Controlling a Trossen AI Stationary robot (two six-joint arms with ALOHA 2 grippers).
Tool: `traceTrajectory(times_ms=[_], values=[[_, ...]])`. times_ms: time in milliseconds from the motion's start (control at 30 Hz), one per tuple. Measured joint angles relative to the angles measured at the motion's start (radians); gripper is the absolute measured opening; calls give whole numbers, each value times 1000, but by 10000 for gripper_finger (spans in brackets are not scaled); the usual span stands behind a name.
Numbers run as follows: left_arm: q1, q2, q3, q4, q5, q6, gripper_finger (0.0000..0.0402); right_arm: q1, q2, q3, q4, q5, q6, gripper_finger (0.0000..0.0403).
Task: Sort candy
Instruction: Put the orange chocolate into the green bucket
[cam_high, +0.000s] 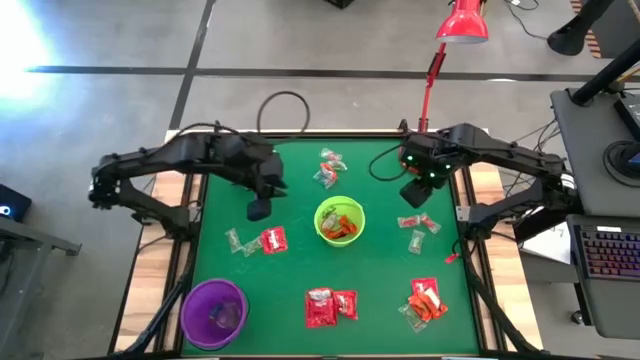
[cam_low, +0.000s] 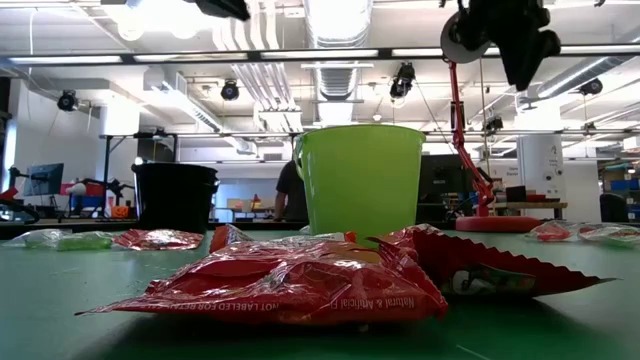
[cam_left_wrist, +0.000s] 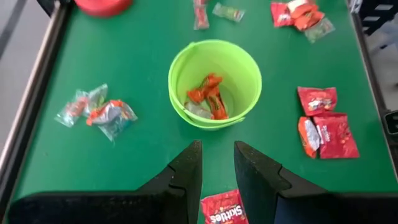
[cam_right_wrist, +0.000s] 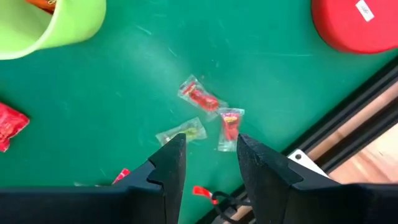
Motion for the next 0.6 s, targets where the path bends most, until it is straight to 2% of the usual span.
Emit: traceTrajectory(times_ms=[267,500,600], values=[[0,-77,-2,-68,-7,33,75,36,8,-8,33,-2,126,137],[0,-110,-20,-123,-8,22,75,104,-3,-30,31,-78,240,137],[0,-119,-20,-145,-7,15,75,137,-9,-50,28,-80,278,137]])
